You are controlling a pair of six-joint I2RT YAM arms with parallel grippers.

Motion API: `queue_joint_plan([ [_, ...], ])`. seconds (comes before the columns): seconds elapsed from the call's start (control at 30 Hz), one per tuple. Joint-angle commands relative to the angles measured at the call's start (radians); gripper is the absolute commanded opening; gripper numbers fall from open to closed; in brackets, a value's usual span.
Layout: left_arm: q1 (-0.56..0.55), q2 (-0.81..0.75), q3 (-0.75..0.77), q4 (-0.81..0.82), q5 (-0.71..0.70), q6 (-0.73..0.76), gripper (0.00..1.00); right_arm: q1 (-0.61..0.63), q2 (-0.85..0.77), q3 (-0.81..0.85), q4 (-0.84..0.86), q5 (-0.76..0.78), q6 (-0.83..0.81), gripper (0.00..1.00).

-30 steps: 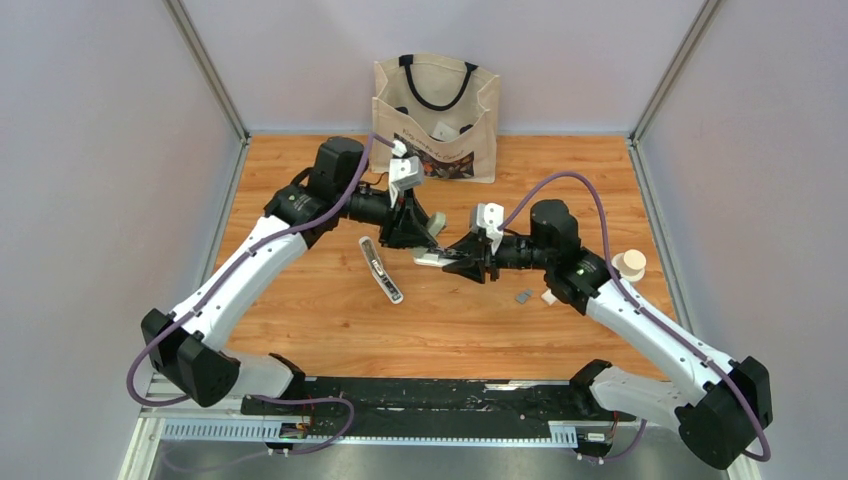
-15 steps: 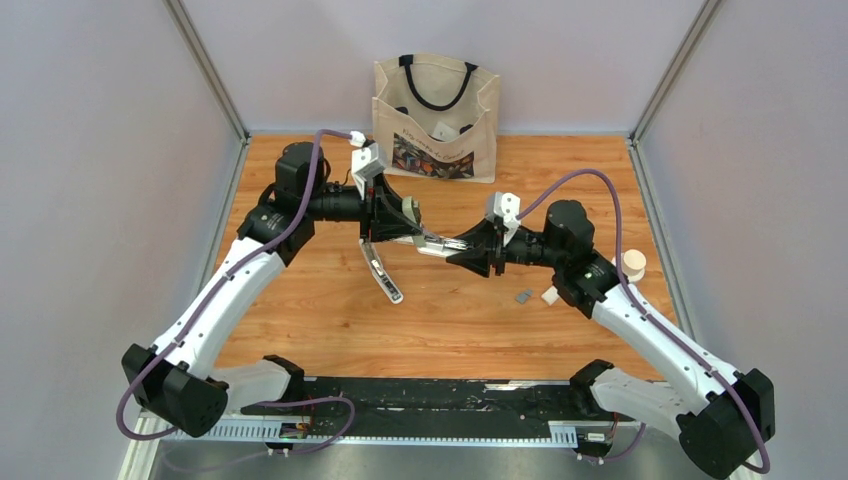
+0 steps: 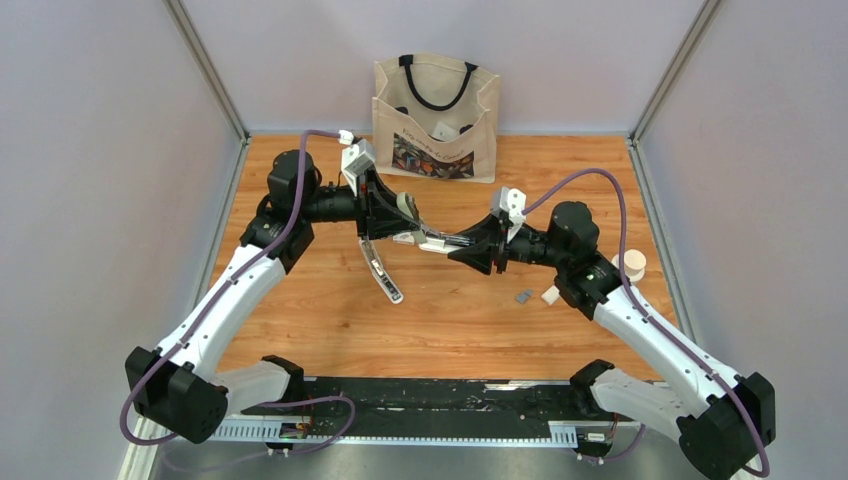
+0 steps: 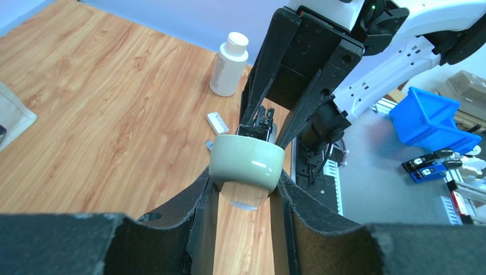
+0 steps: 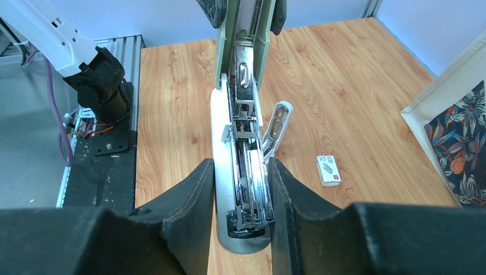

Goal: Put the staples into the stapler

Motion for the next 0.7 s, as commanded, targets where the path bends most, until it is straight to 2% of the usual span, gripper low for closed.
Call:
queue_joint_plan([
  [0.0,0.051,-0.022,0.018,0.096,-0.028,0.012,0.07,-0.051,-0.026,-0.006,-0.038,0.154,0.04,0.0],
  [0.1,0.052,-0.016,0.014,0.096,-0.025,0.012,0.25,-0.048,-0.026,-0.01,-0.039,0.158,0.028,0.0],
  [0.2,0.046,-0.006,0.014,0.099,-0.01,0.011,0.36,-0.039,-0.026,-0.015,-0.042,0.154,0.016,0.0],
  [0.4,0.009,0.008,0.021,0.044,-0.016,0.073,0.39,-0.01,-0.011,-0.013,-0.053,0.17,-0.012,0.0],
  [0.67,-0.006,0.024,0.035,0.013,-0.011,0.084,0.4,0.0,0.0,-0.009,-0.059,0.182,-0.021,0.0],
])
